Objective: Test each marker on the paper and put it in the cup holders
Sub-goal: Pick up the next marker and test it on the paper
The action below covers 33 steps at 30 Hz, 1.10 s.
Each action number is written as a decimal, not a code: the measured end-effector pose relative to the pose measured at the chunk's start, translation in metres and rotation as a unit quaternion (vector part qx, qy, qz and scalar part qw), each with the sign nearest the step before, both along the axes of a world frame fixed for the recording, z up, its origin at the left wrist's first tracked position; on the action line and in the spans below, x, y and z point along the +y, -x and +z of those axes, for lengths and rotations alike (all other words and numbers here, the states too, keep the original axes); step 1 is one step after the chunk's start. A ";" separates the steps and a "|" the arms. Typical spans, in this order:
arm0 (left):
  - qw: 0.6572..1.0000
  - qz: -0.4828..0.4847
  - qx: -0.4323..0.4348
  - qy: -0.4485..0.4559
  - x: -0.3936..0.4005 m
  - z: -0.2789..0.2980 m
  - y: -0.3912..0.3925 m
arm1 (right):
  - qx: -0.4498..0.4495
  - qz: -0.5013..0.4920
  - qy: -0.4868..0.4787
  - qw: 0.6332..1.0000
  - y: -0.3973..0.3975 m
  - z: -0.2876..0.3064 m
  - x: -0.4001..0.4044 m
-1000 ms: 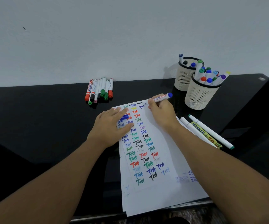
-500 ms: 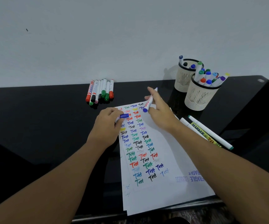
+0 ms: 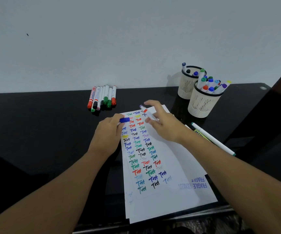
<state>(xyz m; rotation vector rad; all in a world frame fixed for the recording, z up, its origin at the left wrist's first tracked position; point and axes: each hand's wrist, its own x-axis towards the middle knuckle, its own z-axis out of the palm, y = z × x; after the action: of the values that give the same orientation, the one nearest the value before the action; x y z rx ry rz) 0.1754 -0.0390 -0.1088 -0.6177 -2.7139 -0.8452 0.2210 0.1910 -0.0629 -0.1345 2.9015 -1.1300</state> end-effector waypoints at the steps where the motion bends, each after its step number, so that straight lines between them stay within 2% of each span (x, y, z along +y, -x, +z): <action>1: 1.000 0.001 0.000 -0.002 0.000 0.000 0.000 | -0.008 -0.003 -0.028 1.000 0.000 -0.001 0.001; 5: 1.000 0.003 -0.001 -0.004 0.000 0.000 0.000 | 0.024 -0.022 -0.113 0.993 0.001 -0.001 0.005; 19: 0.999 -0.024 0.011 0.021 0.001 0.002 -0.004 | 0.047 0.033 -0.137 0.989 0.007 -0.001 -0.006; 26: 0.999 -0.030 0.007 0.023 0.000 0.002 -0.006 | 0.072 0.070 -0.281 0.955 0.010 0.005 -0.015; 28: 0.999 -0.041 -0.001 0.015 0.002 0.005 -0.008 | 0.069 0.089 -0.271 0.956 0.010 0.004 -0.017; 33: 0.998 -0.047 -0.034 0.004 0.003 0.005 -0.006 | 0.054 0.085 -0.156 0.983 0.010 0.001 -0.024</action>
<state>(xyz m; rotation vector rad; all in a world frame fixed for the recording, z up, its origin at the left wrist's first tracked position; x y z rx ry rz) 0.1813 -0.0365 -0.1034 -0.7363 -2.7693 -0.8921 0.2110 0.1674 -0.0616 -0.4368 3.0436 -0.6513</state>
